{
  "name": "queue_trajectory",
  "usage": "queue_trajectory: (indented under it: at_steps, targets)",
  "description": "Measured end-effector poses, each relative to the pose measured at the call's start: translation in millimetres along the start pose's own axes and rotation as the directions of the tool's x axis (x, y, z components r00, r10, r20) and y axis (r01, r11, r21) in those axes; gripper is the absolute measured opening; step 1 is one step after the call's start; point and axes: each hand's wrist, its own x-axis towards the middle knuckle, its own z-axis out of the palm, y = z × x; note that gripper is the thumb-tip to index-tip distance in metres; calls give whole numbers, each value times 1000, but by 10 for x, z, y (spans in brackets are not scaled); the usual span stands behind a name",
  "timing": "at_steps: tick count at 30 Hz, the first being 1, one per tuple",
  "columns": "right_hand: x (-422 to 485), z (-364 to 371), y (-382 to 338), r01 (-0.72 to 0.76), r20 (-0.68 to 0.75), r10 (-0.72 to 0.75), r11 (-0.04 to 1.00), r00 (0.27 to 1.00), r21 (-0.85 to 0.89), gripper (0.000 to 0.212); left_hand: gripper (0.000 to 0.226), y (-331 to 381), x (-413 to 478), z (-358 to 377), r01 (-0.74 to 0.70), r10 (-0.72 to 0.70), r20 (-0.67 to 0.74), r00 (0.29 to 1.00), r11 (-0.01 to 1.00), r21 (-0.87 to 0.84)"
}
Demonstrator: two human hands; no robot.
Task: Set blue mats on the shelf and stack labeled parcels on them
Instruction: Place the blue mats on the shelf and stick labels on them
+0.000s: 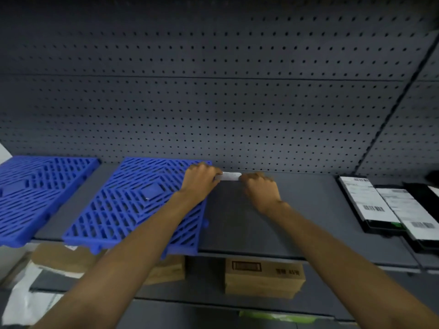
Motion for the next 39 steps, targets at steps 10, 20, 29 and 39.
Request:
queue_trajectory:
  at_steps: [10,20,29,39]
  targets:
    - [473,154,91,111,-10,-113,989,994,-97,39,41,-87,444,361,-112,118,125,985,992,-50]
    - [539,47,129,72,-71,-76,996,995,-62,18,40,-118,479,318,-78,83,33,996,989,-124]
    - [127,-181,23,94,-190,-92,996,977,6,18,21,-72,93,33,-79,56,-131,990,981,-176]
    - [-151,-382,-788,341,-329,-320,940,888,5,17,12,-641,-920,-433,30,-72,-242,968,985,-171]
